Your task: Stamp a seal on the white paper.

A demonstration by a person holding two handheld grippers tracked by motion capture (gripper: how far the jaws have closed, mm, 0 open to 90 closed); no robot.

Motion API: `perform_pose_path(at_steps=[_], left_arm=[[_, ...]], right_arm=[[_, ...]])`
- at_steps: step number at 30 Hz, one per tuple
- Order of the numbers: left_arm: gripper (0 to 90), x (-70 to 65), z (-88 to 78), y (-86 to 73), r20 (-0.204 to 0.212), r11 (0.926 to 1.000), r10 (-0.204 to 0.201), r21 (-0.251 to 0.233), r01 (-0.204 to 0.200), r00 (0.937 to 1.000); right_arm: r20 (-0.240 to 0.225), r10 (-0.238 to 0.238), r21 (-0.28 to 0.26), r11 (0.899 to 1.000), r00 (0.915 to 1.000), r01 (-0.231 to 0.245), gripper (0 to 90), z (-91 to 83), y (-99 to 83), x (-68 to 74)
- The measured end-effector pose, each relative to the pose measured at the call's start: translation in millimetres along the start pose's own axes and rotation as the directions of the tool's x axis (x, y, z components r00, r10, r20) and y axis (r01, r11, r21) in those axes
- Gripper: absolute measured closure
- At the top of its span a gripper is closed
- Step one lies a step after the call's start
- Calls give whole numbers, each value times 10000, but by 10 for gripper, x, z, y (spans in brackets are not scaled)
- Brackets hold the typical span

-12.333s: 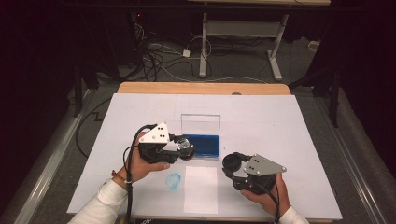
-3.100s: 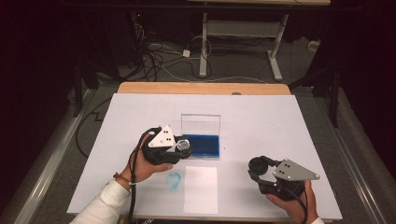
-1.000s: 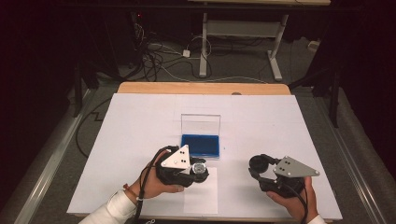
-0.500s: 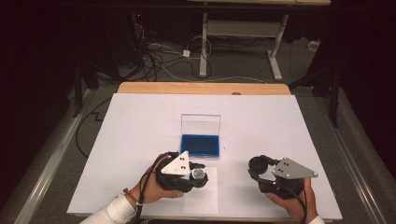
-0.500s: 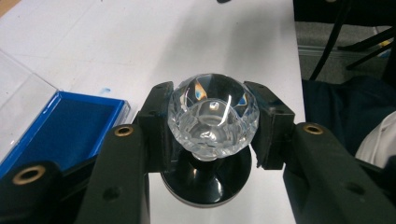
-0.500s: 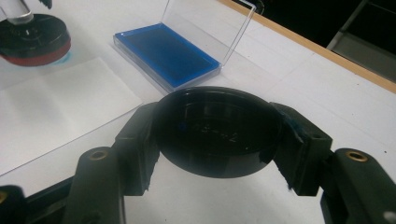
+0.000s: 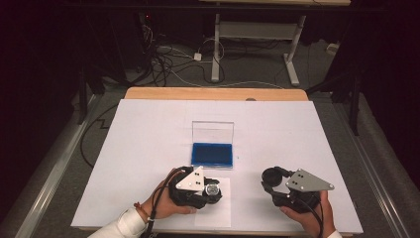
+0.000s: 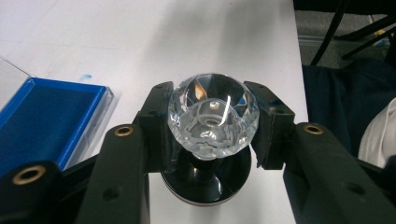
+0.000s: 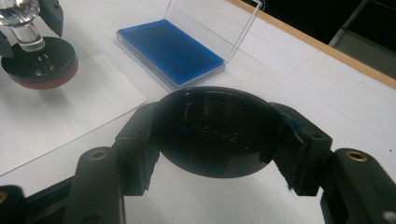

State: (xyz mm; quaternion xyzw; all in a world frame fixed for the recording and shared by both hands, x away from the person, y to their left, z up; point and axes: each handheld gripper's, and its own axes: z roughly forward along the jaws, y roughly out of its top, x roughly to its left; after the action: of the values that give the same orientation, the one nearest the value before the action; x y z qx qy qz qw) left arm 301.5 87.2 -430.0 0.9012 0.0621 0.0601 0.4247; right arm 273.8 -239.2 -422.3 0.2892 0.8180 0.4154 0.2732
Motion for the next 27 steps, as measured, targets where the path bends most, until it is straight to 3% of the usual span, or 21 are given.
perform_pose_path(at_steps=[7, 12, 27], left_arm=[[542, 26, 105, -47, 47, 9992, -3, 409, 2, 10000], [542, 42, 114, -63, 204, 9992, -199, 353, 192, 9996], [541, 31, 212, -123, 460, 9975, -265, 668, 234, 9986]], right_arm=[[6, -60, 96, 9999, 10000, 60, 384, 12, -7, 15], [3, -119, 135, 9998, 9999, 119, 384, 19, -10, 22], [-17, -164, 189, 9997, 9999, 164, 384, 25, -13, 27]])
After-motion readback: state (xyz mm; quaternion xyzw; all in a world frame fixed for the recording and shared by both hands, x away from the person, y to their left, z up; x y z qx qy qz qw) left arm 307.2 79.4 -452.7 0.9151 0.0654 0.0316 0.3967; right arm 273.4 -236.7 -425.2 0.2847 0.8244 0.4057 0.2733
